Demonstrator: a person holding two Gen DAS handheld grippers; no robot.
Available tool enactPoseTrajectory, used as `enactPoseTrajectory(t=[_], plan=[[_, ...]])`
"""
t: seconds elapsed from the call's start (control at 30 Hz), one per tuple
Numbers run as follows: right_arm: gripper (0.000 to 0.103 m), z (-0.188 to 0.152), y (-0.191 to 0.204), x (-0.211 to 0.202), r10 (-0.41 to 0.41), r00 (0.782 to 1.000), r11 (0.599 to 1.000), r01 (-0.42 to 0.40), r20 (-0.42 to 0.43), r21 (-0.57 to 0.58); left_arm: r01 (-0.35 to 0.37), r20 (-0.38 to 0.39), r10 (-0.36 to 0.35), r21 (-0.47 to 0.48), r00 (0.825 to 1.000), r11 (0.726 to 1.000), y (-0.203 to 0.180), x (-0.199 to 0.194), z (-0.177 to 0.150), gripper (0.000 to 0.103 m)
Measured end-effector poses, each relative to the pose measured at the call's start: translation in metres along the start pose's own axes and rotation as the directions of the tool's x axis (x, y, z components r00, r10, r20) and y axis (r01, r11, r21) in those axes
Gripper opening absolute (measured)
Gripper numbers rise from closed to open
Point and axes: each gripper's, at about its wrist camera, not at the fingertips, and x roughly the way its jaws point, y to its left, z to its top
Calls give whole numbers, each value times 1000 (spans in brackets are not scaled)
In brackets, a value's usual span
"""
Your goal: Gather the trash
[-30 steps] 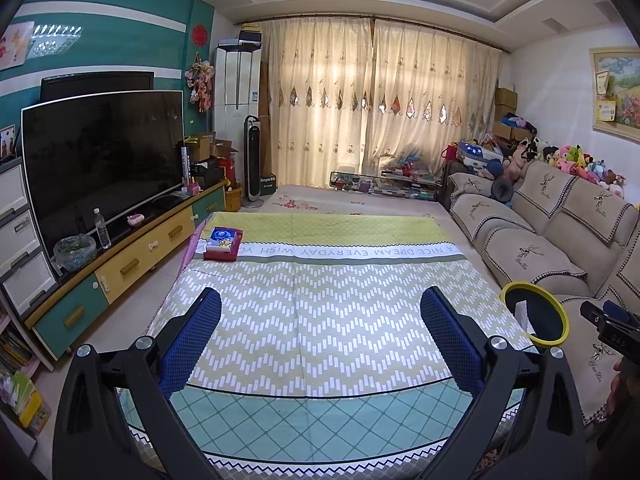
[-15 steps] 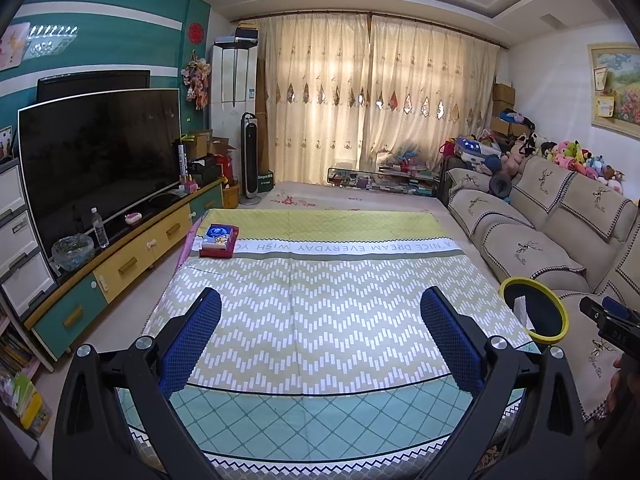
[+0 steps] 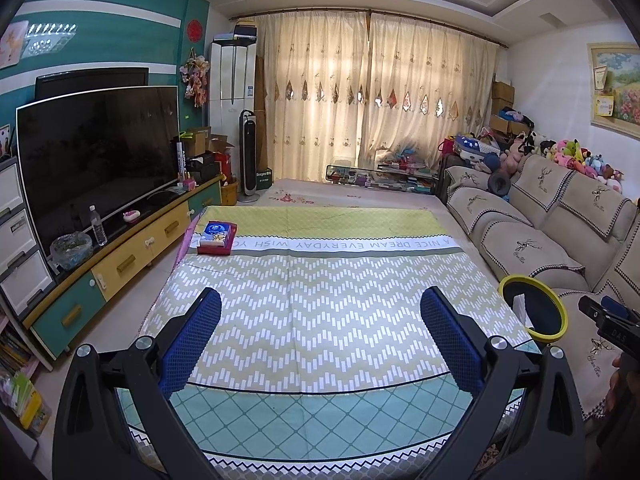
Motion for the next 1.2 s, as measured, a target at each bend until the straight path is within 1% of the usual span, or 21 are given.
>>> enactPoseTrajectory(t=[0.87,1.2], plan=[[86,-3,2,1,1,1000,1000,-1,-7,3,4,-5,-4,1,1000,1000,-3,2,-2,98],[86,-6,3,3,1,1000,1000,-1,-16,4,20,-36,-21,-2,999,1000,-8,12,-8,98]])
